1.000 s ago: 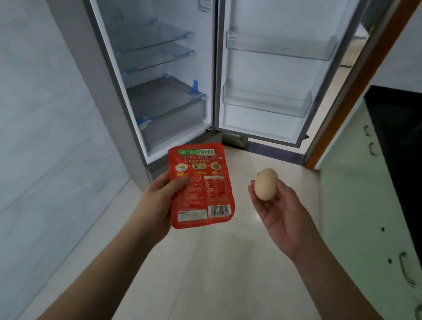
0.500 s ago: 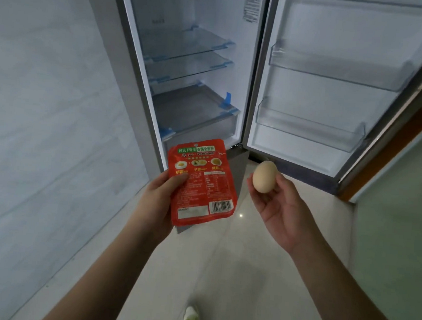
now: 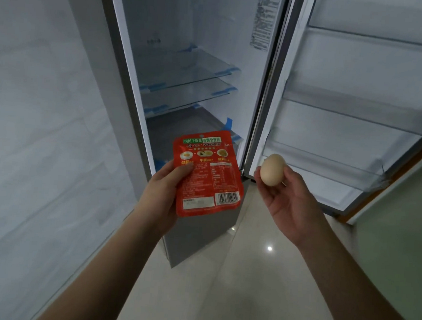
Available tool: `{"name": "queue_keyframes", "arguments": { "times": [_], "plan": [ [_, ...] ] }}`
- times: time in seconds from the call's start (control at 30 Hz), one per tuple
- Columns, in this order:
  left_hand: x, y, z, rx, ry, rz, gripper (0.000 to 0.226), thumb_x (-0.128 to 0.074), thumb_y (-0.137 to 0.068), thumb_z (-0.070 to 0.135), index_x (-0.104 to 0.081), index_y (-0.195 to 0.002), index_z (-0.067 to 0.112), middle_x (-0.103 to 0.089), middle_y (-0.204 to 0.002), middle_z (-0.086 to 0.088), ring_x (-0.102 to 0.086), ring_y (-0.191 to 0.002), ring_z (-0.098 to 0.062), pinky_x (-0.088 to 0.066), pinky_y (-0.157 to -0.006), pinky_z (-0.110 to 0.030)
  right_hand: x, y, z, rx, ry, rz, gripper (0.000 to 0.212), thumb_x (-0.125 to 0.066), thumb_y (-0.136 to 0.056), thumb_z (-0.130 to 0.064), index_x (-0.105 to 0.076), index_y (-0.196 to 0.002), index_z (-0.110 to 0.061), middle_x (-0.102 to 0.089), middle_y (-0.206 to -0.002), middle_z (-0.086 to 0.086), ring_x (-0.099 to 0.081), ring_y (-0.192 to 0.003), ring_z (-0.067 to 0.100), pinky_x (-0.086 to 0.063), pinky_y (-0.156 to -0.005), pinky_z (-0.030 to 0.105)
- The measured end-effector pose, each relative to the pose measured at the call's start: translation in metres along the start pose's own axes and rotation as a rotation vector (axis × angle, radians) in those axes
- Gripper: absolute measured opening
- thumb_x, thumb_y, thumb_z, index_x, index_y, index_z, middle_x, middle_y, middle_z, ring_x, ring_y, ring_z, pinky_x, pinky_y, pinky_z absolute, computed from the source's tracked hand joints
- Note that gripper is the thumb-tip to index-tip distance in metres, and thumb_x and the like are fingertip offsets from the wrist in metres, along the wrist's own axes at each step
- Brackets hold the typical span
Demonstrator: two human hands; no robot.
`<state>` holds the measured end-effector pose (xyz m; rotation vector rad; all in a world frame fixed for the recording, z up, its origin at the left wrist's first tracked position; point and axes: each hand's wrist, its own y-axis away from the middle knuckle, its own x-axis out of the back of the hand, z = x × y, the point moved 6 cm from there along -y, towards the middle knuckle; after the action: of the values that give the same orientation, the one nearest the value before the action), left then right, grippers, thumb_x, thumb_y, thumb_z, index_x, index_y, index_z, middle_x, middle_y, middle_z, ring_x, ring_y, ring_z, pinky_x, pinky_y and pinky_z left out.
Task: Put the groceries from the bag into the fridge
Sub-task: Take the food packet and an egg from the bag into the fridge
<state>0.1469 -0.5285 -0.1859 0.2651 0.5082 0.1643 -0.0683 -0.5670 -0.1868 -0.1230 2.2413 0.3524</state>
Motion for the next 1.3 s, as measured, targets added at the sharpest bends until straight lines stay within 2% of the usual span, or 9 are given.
{"name": "queue_keyframes", "arguments": {
  "times": [0.1,0.23,0.4,0.5,0.7,0.83,0.97,1.13,1.3],
  "plan": [
    [-0.015,-0.025,0.008,0.002,0.000,-0.016,0.030,-0.060,-0.096,0.024,-0.057,-0.126,0.020,-0.074,-0.109,-0.010,-0.074,-0.093,-0.032,-0.061,-0.065,-0.042,-0.003,-0.023,-0.015,0.026,-0.009,0.016,0.039,-0.057,-0.092,-0.020,-0.052,-0.128,-0.006,-0.067,-0.114,0.018,-0.066,-0.106,0.028,-0.056,-0.082,0.034],
    [-0.039,-0.060,0.018,-0.010,-0.016,-0.055,0.032,-0.059,-0.096,0.024,-0.056,-0.128,0.019,-0.074,-0.112,-0.011,-0.073,-0.094,-0.032,-0.061,-0.067,-0.042,-0.004,-0.052,-0.046,0.078,0.003,0.007,0.035,-0.057,-0.091,-0.020,-0.053,-0.124,-0.008,-0.071,-0.106,0.014,-0.068,-0.101,0.027,-0.057,-0.083,0.035],
    [-0.078,-0.104,0.022,-0.029,-0.040,-0.086,0.031,-0.059,-0.096,0.024,-0.057,-0.126,0.020,-0.074,-0.111,-0.009,-0.073,-0.095,-0.032,-0.060,-0.073,-0.044,0.002,-0.090,-0.090,0.123,-0.016,-0.010,0.045,-0.061,-0.085,-0.020,-0.049,-0.127,-0.008,-0.064,-0.117,0.016,-0.068,-0.101,0.028,-0.057,-0.081,0.035],
    [-0.106,-0.130,0.022,-0.044,-0.043,-0.082,0.030,-0.058,-0.096,0.024,-0.058,-0.125,0.019,-0.074,-0.110,-0.009,-0.073,-0.095,-0.031,-0.061,-0.070,-0.042,0.010,-0.117,-0.121,0.140,-0.007,-0.004,0.044,-0.059,-0.088,-0.019,-0.047,-0.129,-0.008,-0.059,-0.123,0.019,-0.069,-0.099,0.028,-0.057,-0.082,0.036],
    [-0.162,-0.175,0.028,-0.073,-0.049,-0.097,0.031,-0.058,-0.095,0.020,-0.060,-0.125,0.014,-0.074,-0.109,-0.014,-0.074,-0.090,-0.031,-0.059,-0.063,-0.037,0.019,-0.161,-0.196,0.218,0.061,-0.018,0.031,-0.058,-0.088,-0.017,-0.057,-0.115,0.000,-0.064,-0.116,0.018,-0.068,-0.100,0.029,-0.056,-0.086,0.036],
    [-0.191,-0.204,0.033,-0.091,-0.061,-0.114,0.031,-0.058,-0.095,0.022,-0.060,-0.125,0.015,-0.073,-0.111,-0.014,-0.074,-0.092,-0.032,-0.060,-0.064,-0.037,0.023,-0.191,-0.246,0.274,0.121,-0.029,0.034,-0.061,-0.083,-0.016,-0.058,-0.113,0.002,-0.064,-0.117,0.019,-0.068,-0.101,0.028,-0.056,-0.083,0.035],
    [-0.205,-0.226,0.036,-0.088,-0.065,-0.131,0.028,-0.057,-0.095,0.024,-0.061,-0.123,0.019,-0.074,-0.111,-0.012,-0.073,-0.095,-0.033,-0.061,-0.067,-0.040,0.026,-0.217,-0.279,0.312,0.228,0.012,0.021,-0.055,-0.093,-0.013,-0.061,-0.108,0.001,-0.064,-0.116,0.016,-0.067,-0.103,0.028,-0.056,-0.083,0.033],
    [-0.209,-0.252,0.039,-0.061,-0.068,-0.161,0.031,-0.058,-0.095,0.025,-0.059,-0.125,0.019,-0.072,-0.115,-0.014,-0.071,-0.101,-0.037,-0.055,-0.087,-0.053,0.029,-0.240,-0.300,0.369,0.451,0.049,0.015,-0.054,-0.095,-0.011,-0.063,-0.101,-0.001,-0.069,-0.104,0.012,-0.065,-0.103,0.029,-0.057,-0.083,0.033],
    [-0.211,-0.271,0.047,-0.066,-0.086,-0.203,0.033,-0.057,-0.096,0.026,-0.057,-0.128,0.017,-0.072,-0.115,-0.013,-0.072,-0.099,-0.035,-0.060,-0.078,-0.045,0.029,-0.258,-0.318,0.464,0.902,0.098,0.012,-0.059,-0.093,-0.017,-0.066,-0.102,-0.014,-0.068,-0.110,0.012,-0.066,-0.103,0.023,-0.056,-0.087,0.032]
  ]
}}
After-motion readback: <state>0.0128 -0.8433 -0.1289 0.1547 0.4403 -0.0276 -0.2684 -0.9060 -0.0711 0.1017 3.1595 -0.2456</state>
